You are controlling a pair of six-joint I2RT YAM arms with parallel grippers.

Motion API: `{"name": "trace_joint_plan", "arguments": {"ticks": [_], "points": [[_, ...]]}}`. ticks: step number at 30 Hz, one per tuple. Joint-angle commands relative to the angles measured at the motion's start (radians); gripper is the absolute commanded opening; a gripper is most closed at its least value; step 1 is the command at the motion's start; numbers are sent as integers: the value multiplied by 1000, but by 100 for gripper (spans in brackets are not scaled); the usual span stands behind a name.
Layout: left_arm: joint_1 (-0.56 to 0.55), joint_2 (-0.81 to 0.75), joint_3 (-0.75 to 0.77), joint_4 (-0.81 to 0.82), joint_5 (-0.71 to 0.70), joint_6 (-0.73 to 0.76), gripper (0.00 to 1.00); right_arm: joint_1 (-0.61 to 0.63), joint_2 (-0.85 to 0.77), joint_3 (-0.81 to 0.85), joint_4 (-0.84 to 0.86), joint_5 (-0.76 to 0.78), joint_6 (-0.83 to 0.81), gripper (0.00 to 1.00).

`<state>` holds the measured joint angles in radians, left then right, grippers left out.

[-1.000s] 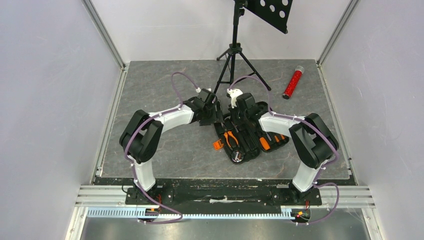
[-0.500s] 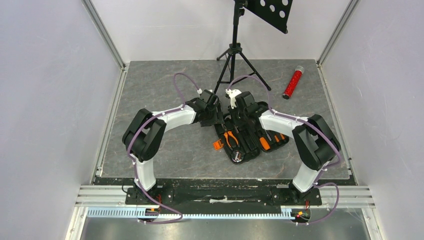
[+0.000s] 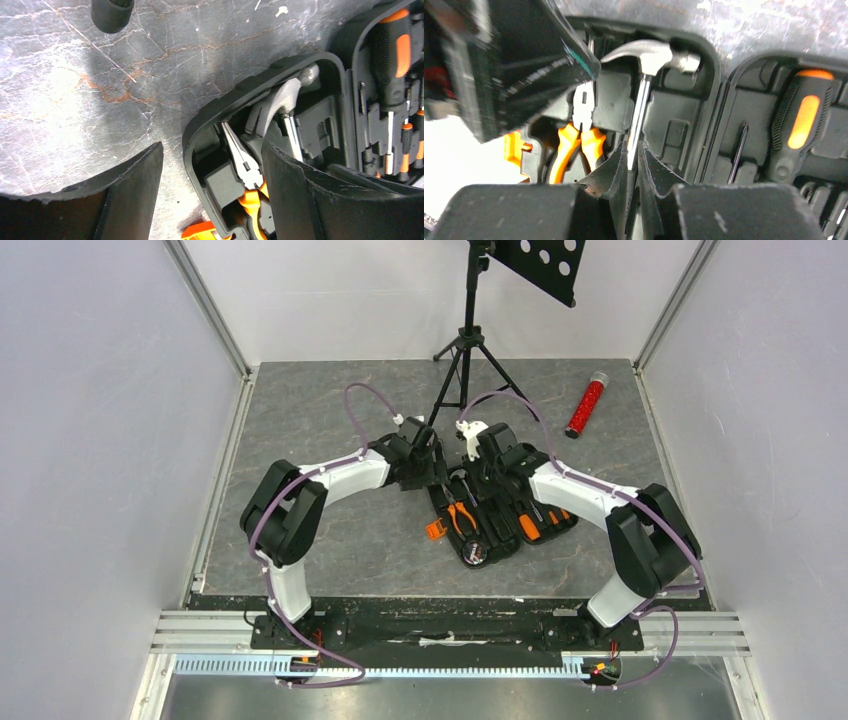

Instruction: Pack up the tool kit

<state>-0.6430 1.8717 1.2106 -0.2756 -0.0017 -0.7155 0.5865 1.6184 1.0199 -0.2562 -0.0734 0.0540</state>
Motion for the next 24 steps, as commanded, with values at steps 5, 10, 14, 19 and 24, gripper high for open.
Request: {"name": "trace_joint_plan", "arguments": {"ticks": [5,10,14,19,24], "points": [[-6,-44,55,22,-49,-1,79,0,-37,-58,-23,-39,-2,14],[-6,7,83,10,-59,25,79,1,-34,-87,-21,-49,2,14],[-6,42,97,2,-47,38,79,0,-28,-96,-19,-58,3,14],[-7,66,90,-8,-40,45,79,1,-22,-103,-19,-62,4,13],[-10,80,82,-17,-47,48,76,1,-9,-100,-21,-63,3,12]]}}
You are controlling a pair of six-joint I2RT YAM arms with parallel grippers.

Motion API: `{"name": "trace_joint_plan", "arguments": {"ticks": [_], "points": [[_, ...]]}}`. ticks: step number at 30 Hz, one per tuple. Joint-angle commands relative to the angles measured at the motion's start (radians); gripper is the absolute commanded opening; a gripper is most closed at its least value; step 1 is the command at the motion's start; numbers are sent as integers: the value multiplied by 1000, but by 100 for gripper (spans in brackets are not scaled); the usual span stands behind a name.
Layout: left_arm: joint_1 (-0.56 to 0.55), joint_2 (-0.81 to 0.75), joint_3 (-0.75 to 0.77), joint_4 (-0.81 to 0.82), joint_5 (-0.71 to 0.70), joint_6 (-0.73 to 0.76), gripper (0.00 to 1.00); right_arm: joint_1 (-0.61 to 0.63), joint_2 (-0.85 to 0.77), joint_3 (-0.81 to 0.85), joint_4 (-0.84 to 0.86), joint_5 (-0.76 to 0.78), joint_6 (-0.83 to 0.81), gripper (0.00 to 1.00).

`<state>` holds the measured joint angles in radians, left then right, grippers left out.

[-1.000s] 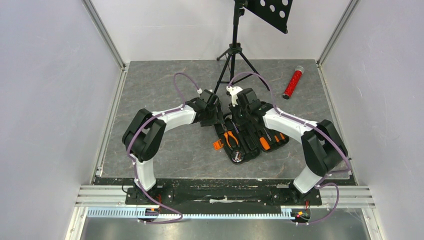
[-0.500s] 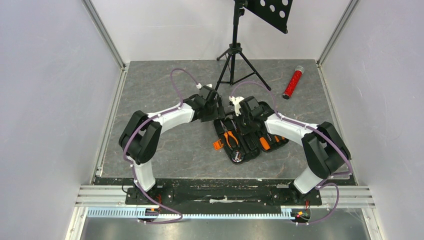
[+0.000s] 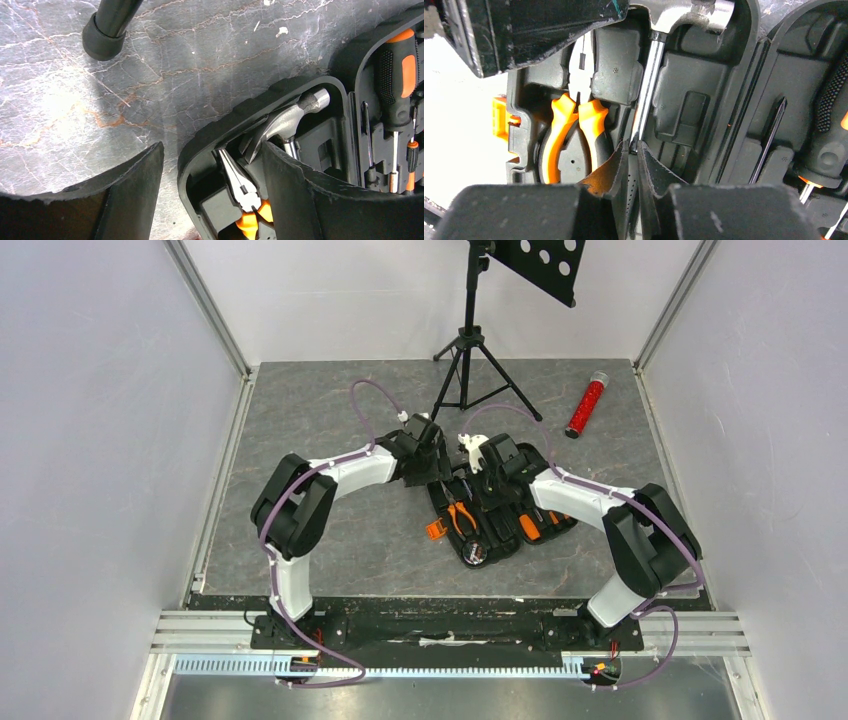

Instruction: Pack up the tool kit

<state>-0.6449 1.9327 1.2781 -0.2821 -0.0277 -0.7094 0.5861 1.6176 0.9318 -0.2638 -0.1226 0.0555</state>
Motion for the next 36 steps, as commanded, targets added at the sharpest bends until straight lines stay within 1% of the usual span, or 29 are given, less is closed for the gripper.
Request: {"name": "trace_joint_plan", "arguments": {"ticks": [1,9,12,15,18,21,24,29,34,36], "points": [[-9,23,13,-12,-23,43,76,2,-6,-11,-15,-13,1,12],[-9,63,47,-53,-48,37,68,-12,84,-57,-13,7,15,0],[-9,82,75,-80,-46,37,65,-34,122,-72,-4,5,21,0],[-9,84,84,-86,-41,36,64,-45,144,-69,-7,-1,14,0],[-9,66,79,-78,-31,40,65,-45,148,-54,-15,-26,9,0],[-11,20,62,-32,-12,49,70,-44,145,-39,-14,-39,5,0],[-13,-7,55,31,6,92,74,-45,149,-30,-20,-46,-4,0],[-16,20,86,61,23,161,76,-45,152,-32,-20,-58,-8,0],[-16,58,91,77,23,196,76,-45,148,-33,-21,-58,-13,0],[-18,71,95,79,56,203,76,-45,150,-31,-23,-62,-14,0]]}}
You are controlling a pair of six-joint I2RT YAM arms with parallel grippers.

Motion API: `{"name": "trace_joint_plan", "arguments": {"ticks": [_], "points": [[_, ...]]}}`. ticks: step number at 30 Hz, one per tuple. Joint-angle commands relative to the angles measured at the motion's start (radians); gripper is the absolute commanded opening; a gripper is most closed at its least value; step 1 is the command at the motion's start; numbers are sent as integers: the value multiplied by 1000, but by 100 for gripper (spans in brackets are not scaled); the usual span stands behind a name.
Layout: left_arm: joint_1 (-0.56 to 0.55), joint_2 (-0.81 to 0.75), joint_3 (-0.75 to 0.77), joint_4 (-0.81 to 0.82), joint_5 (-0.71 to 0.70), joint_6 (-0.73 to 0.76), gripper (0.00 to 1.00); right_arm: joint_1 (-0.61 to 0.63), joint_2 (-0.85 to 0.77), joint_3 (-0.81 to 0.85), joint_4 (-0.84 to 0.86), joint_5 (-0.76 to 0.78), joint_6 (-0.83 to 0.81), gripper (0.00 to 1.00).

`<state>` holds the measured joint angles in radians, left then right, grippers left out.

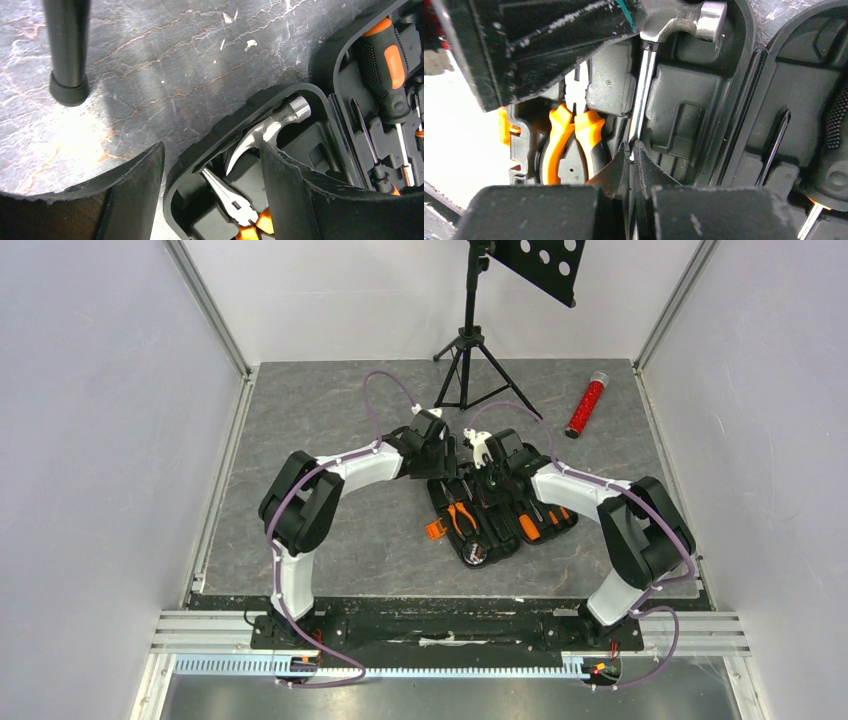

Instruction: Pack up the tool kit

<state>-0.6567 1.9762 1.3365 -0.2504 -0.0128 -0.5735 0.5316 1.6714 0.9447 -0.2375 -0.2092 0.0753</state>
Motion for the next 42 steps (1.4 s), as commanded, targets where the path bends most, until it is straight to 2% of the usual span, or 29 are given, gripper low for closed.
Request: {"name": "trace_joint_plan", "arguments": {"ticks": [1,4,8,12,15,21,28,33,36,39,42], "points": [[-6,33,39,49,51,68,75,10,98,-43,-50,23,-35,0],[-11,61,57,34,59,67,74,10,103,-40,-58,21,-37,0],[-25,127,120,-84,-13,66,71,14,105,-38,-67,20,-40,0],[-27,185,153,-179,-55,41,63,21,107,-37,-75,21,-42,0],[-32,206,145,-207,-66,31,53,29,108,-34,-74,20,-40,0],[-34,163,132,-212,-84,25,54,31,65,6,-79,10,-45,0],[-32,-45,205,-202,-122,41,71,-16,-75,145,-139,16,-64,14],[-32,-215,189,-200,-185,34,79,-96,-182,127,-165,68,-90,41],[-32,-315,115,-201,-196,10,82,-180,-233,67,-165,74,-100,56],[-32,-424,-21,-175,-161,-25,82,-278,-270,6,-158,86,-117,63],[-32,-541,-183,-139,-112,-69,82,-388,-291,-43,-138,81,-121,65]]}}
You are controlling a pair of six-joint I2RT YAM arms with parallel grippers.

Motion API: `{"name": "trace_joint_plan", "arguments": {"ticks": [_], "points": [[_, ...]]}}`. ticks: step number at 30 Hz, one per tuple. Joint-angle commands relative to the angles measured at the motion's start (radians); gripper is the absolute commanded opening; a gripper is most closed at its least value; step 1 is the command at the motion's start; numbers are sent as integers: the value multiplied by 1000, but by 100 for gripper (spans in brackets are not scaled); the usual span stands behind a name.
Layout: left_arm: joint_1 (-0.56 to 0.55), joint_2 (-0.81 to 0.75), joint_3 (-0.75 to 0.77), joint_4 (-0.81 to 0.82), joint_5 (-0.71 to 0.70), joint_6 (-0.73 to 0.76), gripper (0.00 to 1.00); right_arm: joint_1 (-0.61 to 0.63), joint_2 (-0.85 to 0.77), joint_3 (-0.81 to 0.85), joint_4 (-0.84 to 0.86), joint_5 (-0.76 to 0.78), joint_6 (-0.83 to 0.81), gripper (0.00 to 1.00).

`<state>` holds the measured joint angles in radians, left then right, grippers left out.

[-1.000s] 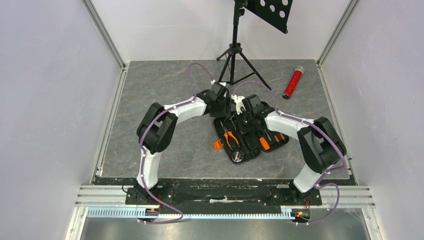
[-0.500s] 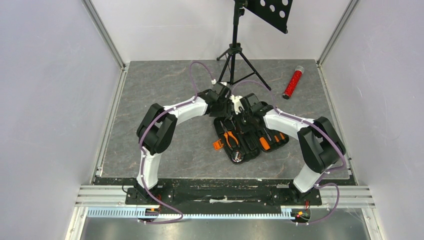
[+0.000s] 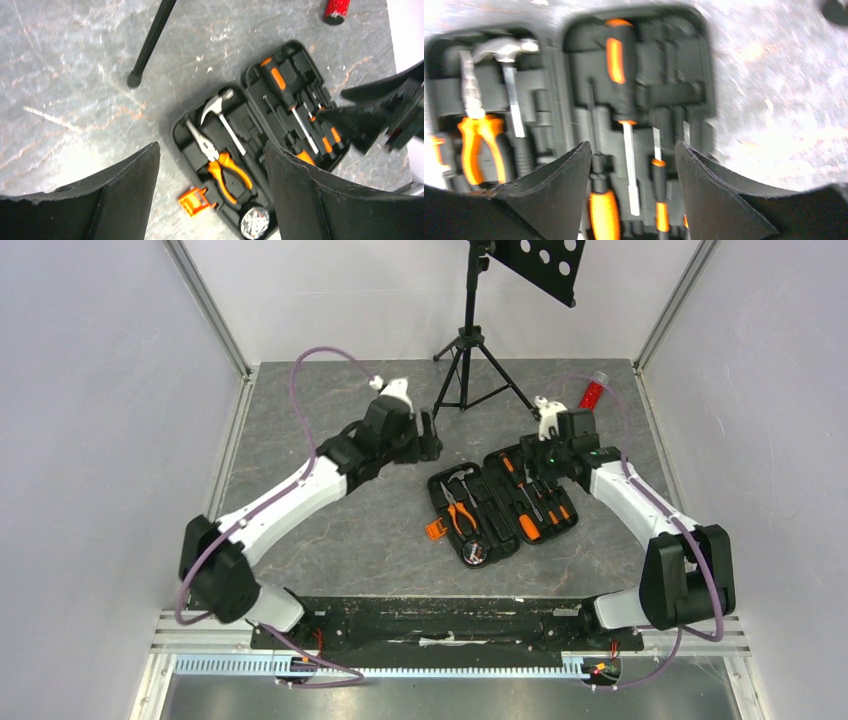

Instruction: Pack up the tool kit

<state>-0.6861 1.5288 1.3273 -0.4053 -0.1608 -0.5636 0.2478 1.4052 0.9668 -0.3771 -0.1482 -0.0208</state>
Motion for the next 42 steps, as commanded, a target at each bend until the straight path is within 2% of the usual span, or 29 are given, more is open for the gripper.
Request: {"name": "trace_joint_plan", "arguments": {"ticks": [1,7,11,16,23,29,37,42], "points": [[-3,-127,-219,28,56,-95,82,-135,-30,-81,20,14,-20,66],[1,-351,-475,40,92,-158,82,-292,48,-80,80,-109,3,66],[12,-461,-563,30,90,-184,83,-315,120,-59,99,-225,-11,63],[26,-485,-619,39,106,-198,82,-315,184,-49,139,-294,-33,62],[26,-456,-638,86,155,-207,82,-318,228,-33,139,-373,-53,54],[24,-353,-663,241,301,-296,75,-319,160,-11,135,-430,-35,43],[22,-119,-611,446,339,-353,63,-317,144,12,113,-472,-28,42],[23,-6,-577,496,331,-366,57,-314,128,4,109,-476,-33,42]]}}
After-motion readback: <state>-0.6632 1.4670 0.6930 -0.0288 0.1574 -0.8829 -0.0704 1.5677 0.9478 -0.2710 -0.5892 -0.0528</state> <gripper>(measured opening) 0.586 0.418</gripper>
